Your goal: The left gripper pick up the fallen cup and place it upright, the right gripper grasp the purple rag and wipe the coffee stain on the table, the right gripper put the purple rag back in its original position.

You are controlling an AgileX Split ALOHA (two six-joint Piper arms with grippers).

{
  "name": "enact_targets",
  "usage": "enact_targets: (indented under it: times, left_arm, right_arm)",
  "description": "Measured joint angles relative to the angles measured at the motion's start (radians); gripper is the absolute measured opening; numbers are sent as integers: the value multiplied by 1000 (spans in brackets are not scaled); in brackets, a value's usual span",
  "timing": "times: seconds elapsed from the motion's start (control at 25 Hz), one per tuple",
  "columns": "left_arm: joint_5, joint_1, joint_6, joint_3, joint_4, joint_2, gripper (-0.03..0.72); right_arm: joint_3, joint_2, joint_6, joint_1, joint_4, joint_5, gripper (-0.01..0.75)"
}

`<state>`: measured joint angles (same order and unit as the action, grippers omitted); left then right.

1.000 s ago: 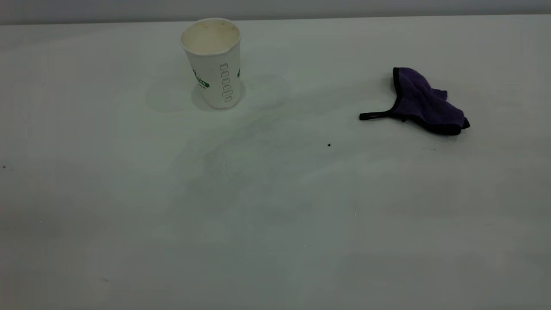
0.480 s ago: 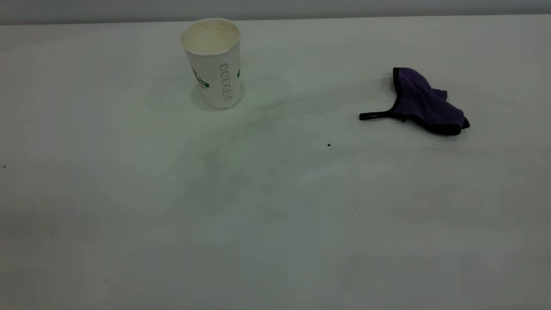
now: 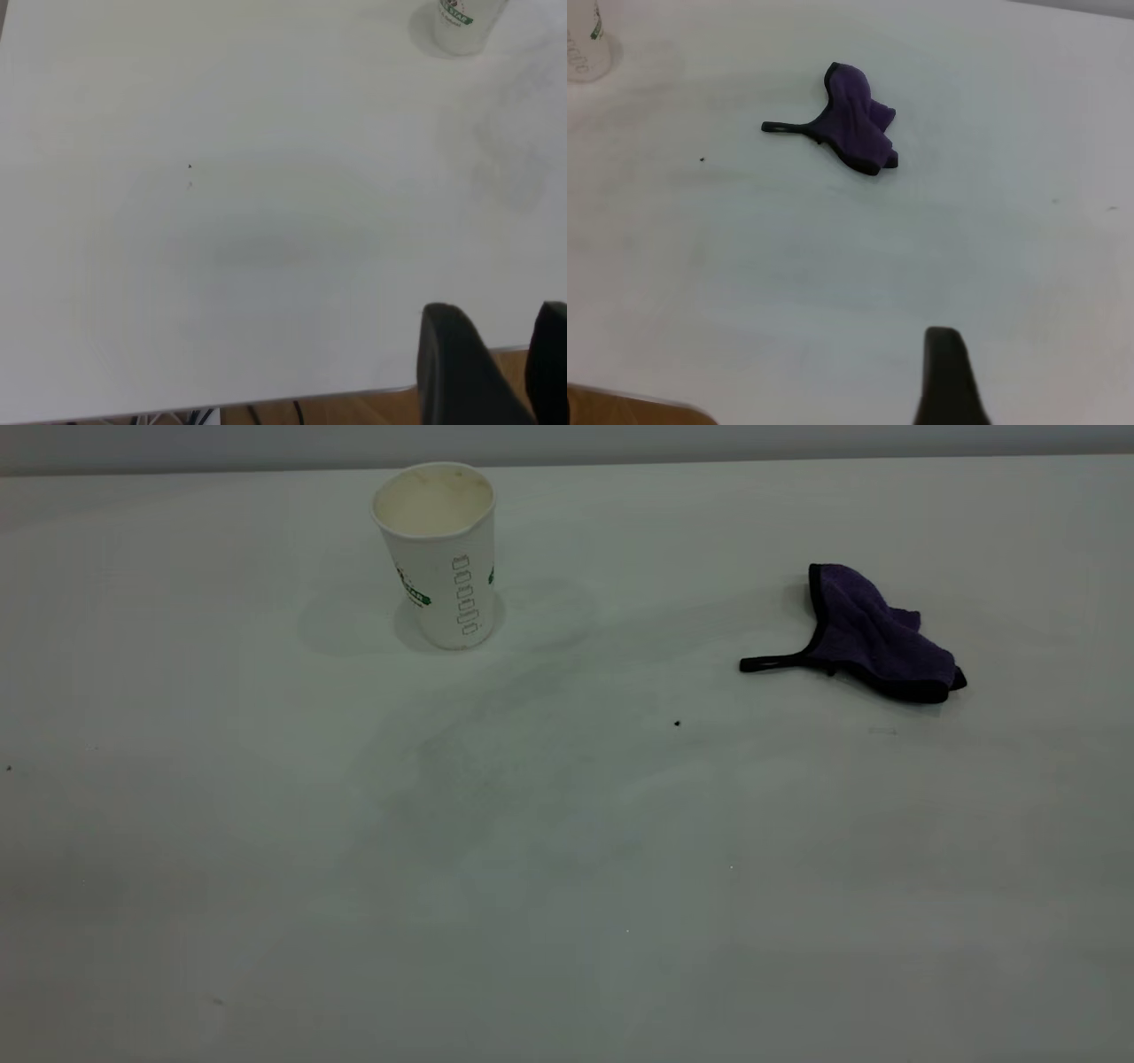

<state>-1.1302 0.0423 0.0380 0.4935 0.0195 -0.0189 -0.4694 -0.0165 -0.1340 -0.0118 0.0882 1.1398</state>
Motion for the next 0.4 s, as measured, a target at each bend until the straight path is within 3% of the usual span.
enact_targets:
  times: [0.4]
  left_arm:
    - [0, 0, 0, 0, 0, 0, 265]
  right_arm:
    - [0, 0, 0, 0, 0, 0, 388]
